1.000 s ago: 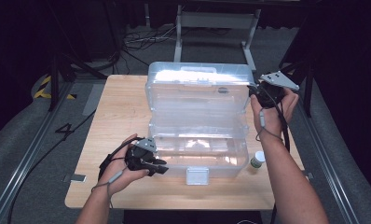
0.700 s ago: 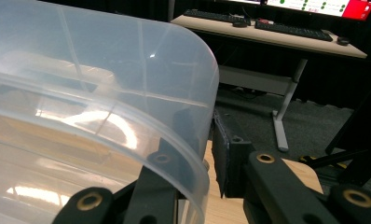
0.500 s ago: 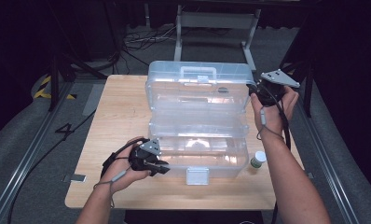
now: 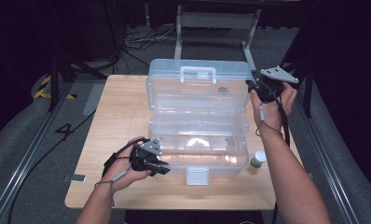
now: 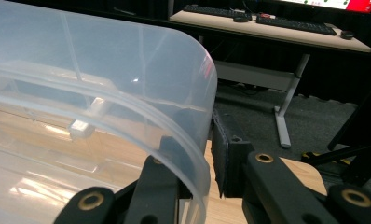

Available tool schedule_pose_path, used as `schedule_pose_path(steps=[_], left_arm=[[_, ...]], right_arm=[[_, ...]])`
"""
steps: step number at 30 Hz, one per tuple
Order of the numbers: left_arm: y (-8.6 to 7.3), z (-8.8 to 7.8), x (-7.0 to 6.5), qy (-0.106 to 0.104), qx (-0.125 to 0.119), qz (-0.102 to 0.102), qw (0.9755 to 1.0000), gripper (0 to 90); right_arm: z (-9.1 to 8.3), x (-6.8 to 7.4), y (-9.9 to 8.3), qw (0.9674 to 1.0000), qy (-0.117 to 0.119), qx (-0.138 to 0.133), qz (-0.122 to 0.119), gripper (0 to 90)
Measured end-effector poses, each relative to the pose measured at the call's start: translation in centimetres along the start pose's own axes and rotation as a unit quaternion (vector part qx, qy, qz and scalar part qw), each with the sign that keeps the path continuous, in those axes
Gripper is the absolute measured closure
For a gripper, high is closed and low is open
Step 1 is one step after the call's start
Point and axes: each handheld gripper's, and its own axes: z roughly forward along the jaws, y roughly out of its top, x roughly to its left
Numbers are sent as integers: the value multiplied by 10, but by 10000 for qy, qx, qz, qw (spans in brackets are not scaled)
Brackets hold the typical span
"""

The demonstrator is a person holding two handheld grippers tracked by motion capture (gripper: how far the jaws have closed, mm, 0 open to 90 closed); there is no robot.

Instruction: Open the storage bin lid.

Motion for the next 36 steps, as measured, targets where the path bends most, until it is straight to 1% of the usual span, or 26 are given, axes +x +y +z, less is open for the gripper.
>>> schedule_pose_path(steps=[1,3,9,14,16,17,19,21,26,30,31,36], left_arm=[[1,0,-1,54,47,17,10000,778],[1,0,-1,51,34,16,10000,778],[1,1,-1,60,42,6,10000,778],[1,0,-1,45,48,-30,10000,776],[1,1,0,21,27,-98,9999,774],[1,1,0,21,27,-98,9999,773],[1,1,0,6,45,-167,9998,770],[1,1,0,0,43,-176,9998,770],[0,0,0,21,27,-128,9999,771],[0,0,0,11,20,-136,9999,771],[0,1,0,2,13,-166,9999,770],[0,1,0,-6,22,-171,9999,770]], right_arm=[[1,0,1,10000,-11,8,5,806],[4,0,1,10000,-45,-1,35,810],[9,1,3,9999,-121,-17,15,813],[13,1,3,9998,-174,-37,10,819],[16,0,4,9998,-194,-9,44,823],[16,0,4,9998,-194,-9,44,823],[20,0,5,9997,-221,46,58,827],[21,0,6,9997,-236,76,72,829],[28,-1,8,9994,-264,180,155,836],[35,-2,10,9989,-292,306,205,841],[36,-2,11,9988,-277,339,221,841],[44,-5,14,9980,-250,497,283,842]])
